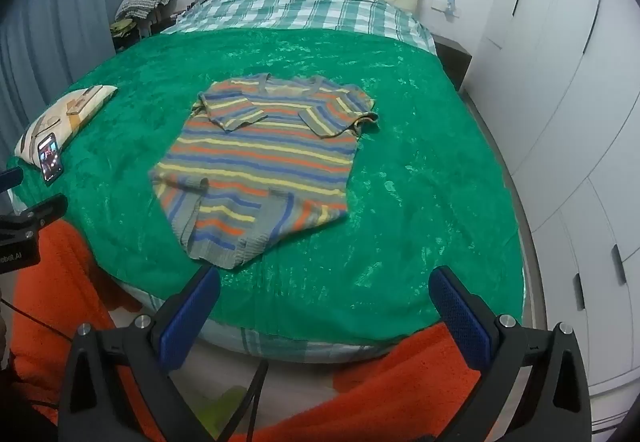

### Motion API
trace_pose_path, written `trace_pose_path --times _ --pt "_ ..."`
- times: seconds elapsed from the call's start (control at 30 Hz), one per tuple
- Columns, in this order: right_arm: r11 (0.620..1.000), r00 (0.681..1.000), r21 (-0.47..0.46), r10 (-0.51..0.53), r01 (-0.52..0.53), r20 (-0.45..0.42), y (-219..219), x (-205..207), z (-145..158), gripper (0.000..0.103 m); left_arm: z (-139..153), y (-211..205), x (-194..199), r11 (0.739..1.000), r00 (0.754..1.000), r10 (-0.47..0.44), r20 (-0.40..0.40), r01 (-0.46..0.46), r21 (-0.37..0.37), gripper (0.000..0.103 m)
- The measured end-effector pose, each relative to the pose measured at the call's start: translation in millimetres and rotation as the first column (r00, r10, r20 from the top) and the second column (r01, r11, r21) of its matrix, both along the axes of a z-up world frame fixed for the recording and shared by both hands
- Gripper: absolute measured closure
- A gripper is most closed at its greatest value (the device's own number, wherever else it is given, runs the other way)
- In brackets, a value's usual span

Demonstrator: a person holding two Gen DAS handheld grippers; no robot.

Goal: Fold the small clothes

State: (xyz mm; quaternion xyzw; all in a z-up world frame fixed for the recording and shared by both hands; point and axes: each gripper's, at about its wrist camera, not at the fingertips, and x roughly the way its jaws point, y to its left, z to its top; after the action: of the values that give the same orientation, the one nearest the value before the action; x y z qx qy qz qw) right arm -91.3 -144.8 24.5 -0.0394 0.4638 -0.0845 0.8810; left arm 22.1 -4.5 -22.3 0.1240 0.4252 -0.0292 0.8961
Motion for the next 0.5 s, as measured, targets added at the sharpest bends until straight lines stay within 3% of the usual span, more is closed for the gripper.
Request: trace_pose_path --times 0.5 --pt "1.000 1.000 -0.003 0.005 -0.005 -0.022 4.4 4.6 -6.9 0.000 -5.0 7.7 2.4 0.999 0.999 0.022 -0.040 -0.023 -0.029 0.000"
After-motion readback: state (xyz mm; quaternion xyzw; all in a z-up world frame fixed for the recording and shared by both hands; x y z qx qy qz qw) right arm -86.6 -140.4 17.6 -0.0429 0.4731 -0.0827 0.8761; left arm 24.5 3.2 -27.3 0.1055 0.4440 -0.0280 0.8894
